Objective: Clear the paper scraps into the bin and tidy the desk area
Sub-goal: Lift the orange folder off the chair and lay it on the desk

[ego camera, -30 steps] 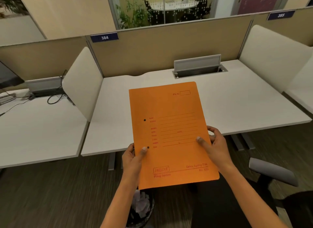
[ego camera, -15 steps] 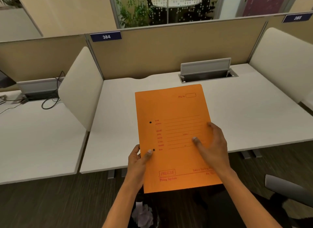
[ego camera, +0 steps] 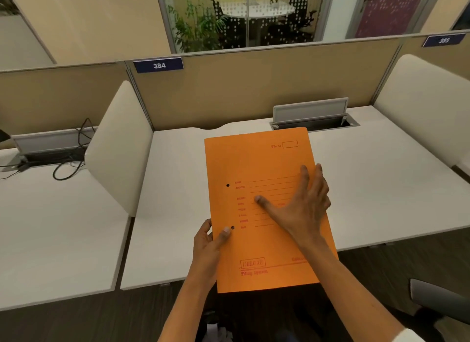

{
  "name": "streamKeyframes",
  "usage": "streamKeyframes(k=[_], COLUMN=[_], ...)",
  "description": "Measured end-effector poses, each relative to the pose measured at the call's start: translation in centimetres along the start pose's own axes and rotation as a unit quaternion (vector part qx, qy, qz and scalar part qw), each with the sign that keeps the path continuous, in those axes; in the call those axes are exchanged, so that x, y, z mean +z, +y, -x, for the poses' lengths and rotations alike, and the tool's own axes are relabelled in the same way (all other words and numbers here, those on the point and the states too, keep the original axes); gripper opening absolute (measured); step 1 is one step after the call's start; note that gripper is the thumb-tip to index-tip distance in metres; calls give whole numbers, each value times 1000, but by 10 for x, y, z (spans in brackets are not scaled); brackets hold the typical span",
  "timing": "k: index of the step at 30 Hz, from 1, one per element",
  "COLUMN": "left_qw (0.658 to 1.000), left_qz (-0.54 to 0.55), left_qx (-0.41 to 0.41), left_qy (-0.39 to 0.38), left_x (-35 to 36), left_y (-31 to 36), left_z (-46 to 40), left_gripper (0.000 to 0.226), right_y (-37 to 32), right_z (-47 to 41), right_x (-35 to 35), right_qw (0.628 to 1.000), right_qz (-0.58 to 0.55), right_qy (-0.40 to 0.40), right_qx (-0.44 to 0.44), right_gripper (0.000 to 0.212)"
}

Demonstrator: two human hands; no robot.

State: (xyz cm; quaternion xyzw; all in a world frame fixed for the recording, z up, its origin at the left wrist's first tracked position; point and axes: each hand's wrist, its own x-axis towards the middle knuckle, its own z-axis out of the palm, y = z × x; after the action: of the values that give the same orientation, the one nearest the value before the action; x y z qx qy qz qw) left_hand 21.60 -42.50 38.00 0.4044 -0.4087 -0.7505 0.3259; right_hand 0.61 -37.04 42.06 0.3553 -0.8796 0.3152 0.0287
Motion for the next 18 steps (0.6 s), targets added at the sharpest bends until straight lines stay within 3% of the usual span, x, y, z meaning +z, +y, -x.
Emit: streamKeyframes(k=[2, 8, 18], left_qw=[1000, 1000, 997], left_qz=[6, 9, -10], left_qx=[0, -5, -6], left_qy=[6, 27, 74], left_x=[-2, -5, 27], left_y=[2, 6, 20], left_z=[-5, -28, -119], left_gripper=[46, 44, 43], right_y=[0, 26, 53], right_z=[-7, -34, -135], right_x=[4, 15, 58], right_qw=[1000, 989, 969], right_qz=[-23, -145, -219], right_qy=[-1, 35, -81], right_qx=[8, 10, 79], right_gripper=[123, 74, 60])
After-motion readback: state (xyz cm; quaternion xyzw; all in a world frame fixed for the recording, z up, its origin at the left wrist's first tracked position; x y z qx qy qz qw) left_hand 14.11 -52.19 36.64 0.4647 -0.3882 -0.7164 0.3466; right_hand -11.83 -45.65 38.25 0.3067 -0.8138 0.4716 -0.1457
